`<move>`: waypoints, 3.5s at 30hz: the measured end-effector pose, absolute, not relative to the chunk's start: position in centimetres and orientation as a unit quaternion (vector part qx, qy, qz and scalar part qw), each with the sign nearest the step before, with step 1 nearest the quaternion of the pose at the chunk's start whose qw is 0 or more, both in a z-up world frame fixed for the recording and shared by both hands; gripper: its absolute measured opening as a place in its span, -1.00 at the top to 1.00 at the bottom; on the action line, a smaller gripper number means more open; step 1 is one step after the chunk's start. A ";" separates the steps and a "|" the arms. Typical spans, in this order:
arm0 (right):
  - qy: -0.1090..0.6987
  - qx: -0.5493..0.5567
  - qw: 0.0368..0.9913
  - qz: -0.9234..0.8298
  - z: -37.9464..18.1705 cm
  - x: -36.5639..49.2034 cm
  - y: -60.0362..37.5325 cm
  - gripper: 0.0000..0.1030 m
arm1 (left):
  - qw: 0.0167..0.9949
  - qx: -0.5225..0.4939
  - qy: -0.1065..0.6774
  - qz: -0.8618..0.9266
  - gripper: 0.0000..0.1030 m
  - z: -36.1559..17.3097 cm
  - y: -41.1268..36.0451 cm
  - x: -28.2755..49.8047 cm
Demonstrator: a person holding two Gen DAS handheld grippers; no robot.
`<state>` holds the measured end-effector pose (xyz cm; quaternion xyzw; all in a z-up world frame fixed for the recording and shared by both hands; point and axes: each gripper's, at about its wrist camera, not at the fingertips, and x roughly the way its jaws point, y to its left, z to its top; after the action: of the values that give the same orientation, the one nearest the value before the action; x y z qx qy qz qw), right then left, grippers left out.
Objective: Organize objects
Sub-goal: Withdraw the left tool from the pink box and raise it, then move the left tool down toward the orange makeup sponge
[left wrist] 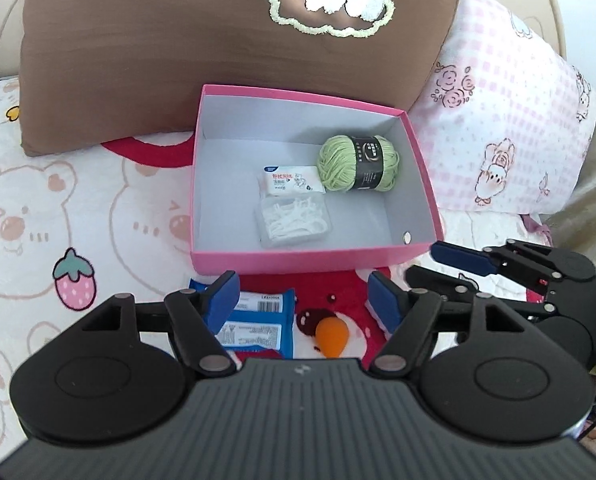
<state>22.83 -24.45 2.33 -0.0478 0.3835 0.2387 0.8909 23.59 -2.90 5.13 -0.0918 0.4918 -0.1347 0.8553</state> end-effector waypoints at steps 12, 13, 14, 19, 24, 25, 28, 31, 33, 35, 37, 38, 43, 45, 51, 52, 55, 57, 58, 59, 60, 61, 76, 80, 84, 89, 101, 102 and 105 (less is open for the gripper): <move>0.366 -0.057 0.898 0.238 3.8 18.8 -26.0 -0.17 | 0.848 -0.076 0.509 -0.128 -0.36 4.9 -2.3 20.3; 0.365 -0.058 0.898 0.239 3.9 18.4 -26.1 -0.17 | 0.847 -0.076 0.511 -0.129 -0.36 4.9 -2.3 20.0; 0.366 -0.057 0.897 0.240 3.9 18.2 -26.1 -0.19 | 0.846 -0.074 0.512 -0.132 -0.36 4.8 -2.3 19.8; 0.368 -0.051 0.898 0.237 4.0 17.0 -26.4 -0.45 | 0.839 -0.067 0.522 -0.137 -0.38 4.7 -2.4 18.6; 0.362 -0.078 0.899 0.233 4.8 15.6 -26.9 -0.72 | 0.838 -0.059 0.524 -0.136 -0.47 4.8 -1.9 17.4; 0.358 -0.079 0.901 0.234 5.0 15.2 -27.1 -0.74 | 0.838 -0.057 0.526 -0.136 -0.50 4.8 -1.8 17.3; 0.347 -0.077 0.903 0.241 5.5 14.5 -27.4 -0.77 | 0.837 -0.055 0.528 -0.136 -0.60 4.7 -1.5 16.8; 0.330 -0.068 0.911 0.239 5.5 14.0 -27.5 -0.85 | 0.835 -0.050 0.531 -0.134 -0.66 4.3 -1.3 16.3; 0.328 -0.073 0.910 0.244 5.1 13.7 -27.2 -0.86 | 0.829 -0.055 0.539 -0.136 -0.75 3.9 -1.1 16.0; 0.330 -0.082 0.907 0.248 4.8 13.5 -26.7 -0.86 | 0.823 -0.069 0.544 -0.147 -0.83 3.6 -0.6 15.7; 0.328 -0.085 0.906 0.254 4.6 13.1 -26.5 -0.86 | 0.819 -0.083 0.548 -0.151 -0.90 3.2 -0.2 15.4; 0.321 -0.084 0.906 0.263 4.6 12.8 -26.4 -0.86 | 0.817 -0.088 0.550 -0.152 -0.92 3.0 0.0 15.2; 0.256 -0.077 0.923 0.276 4.4 11.2 -26.6 -0.85 | 0.817 -0.084 0.553 -0.136 -0.94 1.5 0.0 14.7; 0.247 -0.065 0.929 0.267 4.2 11.1 -26.9 -0.84 | 0.816 -0.087 0.556 -0.135 -0.94 0.8 0.0 14.6; 0.277 -0.030 0.934 0.224 2.3 12.6 -28.1 -0.84 | 0.808 -0.089 0.569 -0.126 -0.94 -1.5 -0.2 14.8; 0.287 -0.029 0.932 0.219 1.9 12.8 -28.3 -0.84 | 0.808 -0.089 0.569 -0.124 -0.94 -1.8 -0.2 14.9; 0.322 -0.025 0.922 0.211 0.5 13.4 -28.6 -0.85 | 0.813 -0.085 0.562 -0.124 -0.94 -2.5 -0.4 15.0; 0.341 -0.029 0.917 0.206 -0.5 13.7 -28.7 -0.85 | 0.818 -0.073 0.557 -0.126 -0.94 -2.9 -0.8 15.0; 0.346 -0.036 0.915 0.207 -1.0 13.8 -28.5 -0.85 | 0.819 -0.070 0.556 -0.123 -0.94 -3.2 -0.9 15.1; 0.350 -0.046 0.914 0.202 -1.4 13.8 -28.3 -0.85 | 0.821 -0.071 0.554 -0.118 -0.94 -3.5 -1.0 15.2; 0.351 -0.056 0.913 0.201 -1.7 13.7 -28.1 -0.85 | 0.825 -0.077 0.550 -0.111 -0.94 -3.7 -0.9 15.3; 0.351 -0.064 0.912 0.203 -1.9 13.6 -27.8 -0.85 | 0.830 -0.075 0.543 -0.102 -0.94 -3.9 -0.9 15.4; 0.337 -0.112 0.897 0.262 -6.9 12.9 -23.2 -0.66 | 0.849 -0.092 0.497 -0.152 -0.94 -5.9 -2.6 16.3; 0.338 -0.128 0.893 0.270 -8.2 13.8 -22.9 -0.58 | 0.853 -0.093 0.485 -0.171 -0.91 -6.5 -4.0 16.4; 0.343 -0.134 0.890 0.267 -9.4 14.6 -23.0 -0.46 | 0.857 -0.088 0.473 -0.183 -0.88 -7.2 -5.1 16.7; 0.345 -0.144 0.889 0.264 -10.3 15.3 -23.1 -0.35 | 0.856 -0.091 0.470 -0.196 -0.76 -8.5 -6.0 17.6; 0.356 -0.162 0.878 0.275 -11.9 17.2 -22.5 -0.10 | 0.849 -0.096 0.468 -0.224 -0.06 -11.7 -8.3 19.6; 0.357 -0.164 0.877 0.276 -12.0 17.4 -22.4 -0.10 | 0.849 -0.100 0.467 -0.227 0.00 -11.9 -8.3 19.8; 0.362 -0.171 0.873 0.278 -12.3 17.9 -22.0 -0.10 | 0.849 -0.107 0.463 -0.230 0.10 -12.5 -8.3 20.4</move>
<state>17.86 -22.04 -12.30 -0.1712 0.3618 0.2777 0.8733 20.44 -8.26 -12.55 -0.1069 0.4632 -0.2302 0.8491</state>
